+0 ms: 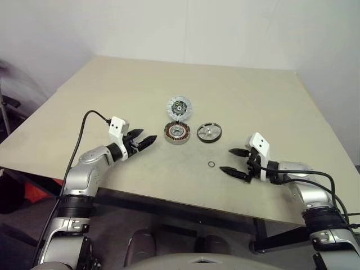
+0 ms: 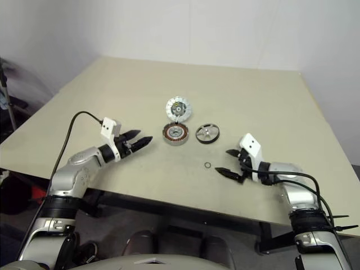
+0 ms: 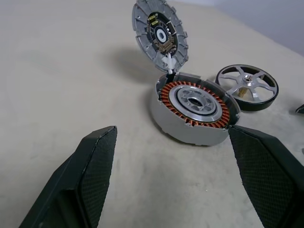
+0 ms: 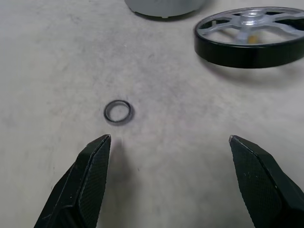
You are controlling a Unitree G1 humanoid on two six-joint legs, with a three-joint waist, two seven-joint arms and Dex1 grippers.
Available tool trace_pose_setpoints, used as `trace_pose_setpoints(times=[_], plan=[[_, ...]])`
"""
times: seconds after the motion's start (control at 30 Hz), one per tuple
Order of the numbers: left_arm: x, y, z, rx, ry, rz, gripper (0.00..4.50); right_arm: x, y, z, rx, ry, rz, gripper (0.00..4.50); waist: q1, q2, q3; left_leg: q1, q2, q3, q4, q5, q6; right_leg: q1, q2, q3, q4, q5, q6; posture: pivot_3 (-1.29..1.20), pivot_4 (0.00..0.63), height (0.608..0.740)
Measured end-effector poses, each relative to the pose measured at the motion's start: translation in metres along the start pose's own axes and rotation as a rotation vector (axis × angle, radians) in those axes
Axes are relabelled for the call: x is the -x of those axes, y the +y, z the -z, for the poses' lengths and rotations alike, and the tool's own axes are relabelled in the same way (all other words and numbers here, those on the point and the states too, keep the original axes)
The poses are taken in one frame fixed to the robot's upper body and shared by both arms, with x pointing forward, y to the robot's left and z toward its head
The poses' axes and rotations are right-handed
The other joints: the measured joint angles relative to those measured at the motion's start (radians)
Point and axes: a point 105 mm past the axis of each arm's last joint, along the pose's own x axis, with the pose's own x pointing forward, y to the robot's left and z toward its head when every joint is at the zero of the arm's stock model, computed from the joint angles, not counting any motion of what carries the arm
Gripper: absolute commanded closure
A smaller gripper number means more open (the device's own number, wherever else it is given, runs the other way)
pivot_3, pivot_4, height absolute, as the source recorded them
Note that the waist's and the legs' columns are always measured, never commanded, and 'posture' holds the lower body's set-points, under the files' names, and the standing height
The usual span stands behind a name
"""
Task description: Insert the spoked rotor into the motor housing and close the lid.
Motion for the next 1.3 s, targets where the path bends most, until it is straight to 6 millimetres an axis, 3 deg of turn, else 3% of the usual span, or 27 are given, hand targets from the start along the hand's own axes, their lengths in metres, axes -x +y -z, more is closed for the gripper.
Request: trace_pose_setpoints(times=[0.2, 0.53, 0.63, 0.77, 1.3], plan=[[0.002, 0.003, -0.002, -0.011, 0.007, -0.009, 0.5, -0.014, 0.006, -0.004, -0.003, -0.022, -0.019, 0.0, -0.001, 0.0, 0.0, 0.0, 0.0, -0.005, 0.0, 0.0, 0.0, 0.0, 0.0, 0.0, 0.0, 0.0, 0.0, 0.0, 0.0, 0.74], [0.015, 0.01, 0.0, -0.012, 0.022, -0.043, 0.5, -0.018, 0.012, -0.006, -0.002, -0.019, -0.042, 0.0, -0.002, 0.0, 0.0, 0.001, 0.0, -0.005, 0.0, 0.0, 0.0, 0.001, 0.0, 0.0, 0.0, 0.0, 0.0, 0.0, 0.0, 0.74], [0.017, 0.012, -0.002, -0.017, 0.018, -0.055, 0.46, -0.019, 0.012, -0.005, 0.005, -0.012, -0.04, 0.6, -0.002, 0.0, 0.0, 0.002, 0.0, -0.005, 0.0, 0.0, 0.0, 0.002, 0.0, 0.0, 0.0, 0.0, 0.0, 0.0, 0.0, 0.74], [0.018, 0.014, -0.003, -0.02, 0.017, -0.064, 0.46, -0.019, 0.011, -0.005, 0.017, -0.002, -0.032, 1.95, -0.002, 0.0, 0.0, 0.002, 0.0, -0.005, 0.0, 0.0, 0.0, 0.002, 0.0, 0.0, 0.0, 0.0, 0.0, 0.0, 0.0, 0.74], [0.019, 0.018, -0.013, -0.037, -0.004, -0.074, 0.46, -0.016, 0.008, -0.006, 0.075, 0.044, -0.079, 1.95, -0.002, 0.0, 0.0, 0.002, 0.0, -0.005, 0.0, 0.0, 0.0, 0.002, 0.0, 0.0, 0.0, 0.0, 0.0, 0.0, 0.0, 0.74]])
